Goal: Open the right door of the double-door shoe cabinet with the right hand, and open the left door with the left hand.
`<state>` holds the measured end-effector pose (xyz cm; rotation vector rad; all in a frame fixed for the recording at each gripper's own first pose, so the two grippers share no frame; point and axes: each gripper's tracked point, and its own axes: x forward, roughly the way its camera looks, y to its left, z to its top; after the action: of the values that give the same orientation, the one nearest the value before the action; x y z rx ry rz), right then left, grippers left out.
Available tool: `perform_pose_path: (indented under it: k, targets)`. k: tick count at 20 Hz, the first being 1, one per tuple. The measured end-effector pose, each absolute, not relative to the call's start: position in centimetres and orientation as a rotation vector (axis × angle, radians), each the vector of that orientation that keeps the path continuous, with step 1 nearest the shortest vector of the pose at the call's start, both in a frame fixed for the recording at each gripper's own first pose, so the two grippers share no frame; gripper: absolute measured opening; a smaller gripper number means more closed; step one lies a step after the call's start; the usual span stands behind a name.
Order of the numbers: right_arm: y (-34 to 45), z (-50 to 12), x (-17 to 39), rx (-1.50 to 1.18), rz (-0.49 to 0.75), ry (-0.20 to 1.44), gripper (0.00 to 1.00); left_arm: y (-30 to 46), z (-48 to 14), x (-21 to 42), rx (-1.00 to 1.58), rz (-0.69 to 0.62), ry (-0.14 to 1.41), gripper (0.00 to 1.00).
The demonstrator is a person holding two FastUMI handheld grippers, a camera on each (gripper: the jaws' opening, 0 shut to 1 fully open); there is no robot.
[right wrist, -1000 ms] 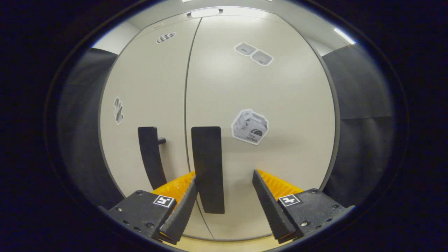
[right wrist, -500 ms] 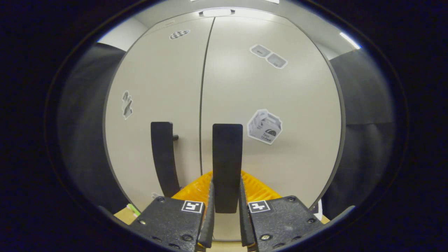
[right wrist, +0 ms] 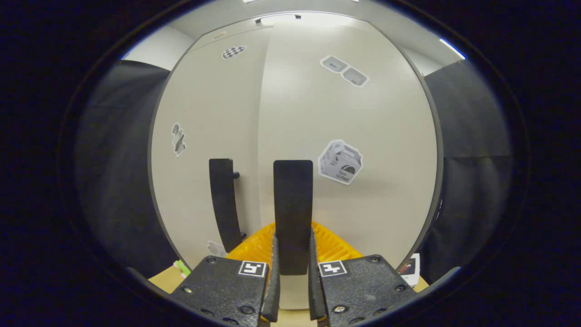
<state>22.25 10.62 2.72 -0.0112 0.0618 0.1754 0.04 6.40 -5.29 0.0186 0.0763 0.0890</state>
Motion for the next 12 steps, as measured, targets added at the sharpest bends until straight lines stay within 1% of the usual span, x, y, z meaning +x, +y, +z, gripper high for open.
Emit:
perform_pose_path:
  k: [1,2,4,5,6,12]
  targets:
    - [10.4,2.7,21.6,-0.010,0.177,0.062,0.28,6.5,-5.2,0.0,0.018,0.092,0.074,0.94]
    - [10.1,2.7,20.8,-0.011,0.181,0.063,0.24,6.4,-5.0,-0.3,0.016,0.093,0.070,0.94]
    - [9.4,2.7,19.1,-0.004,0.200,0.061,0.23,6.0,-4.9,-0.9,0.008,0.092,0.063,0.94]
    - [8.9,2.7,18.1,0.003,0.208,0.059,0.21,5.9,-5.0,-1.0,0.007,0.090,0.065,0.94]
    - [8.3,2.7,17.2,0.006,0.217,0.058,0.22,5.7,-4.9,-1.1,0.009,0.090,0.067,0.94]
    - [4.2,2.5,12.3,-0.013,0.235,0.076,0.22,4.6,-4.8,-1.1,0.042,0.084,0.077,0.94]
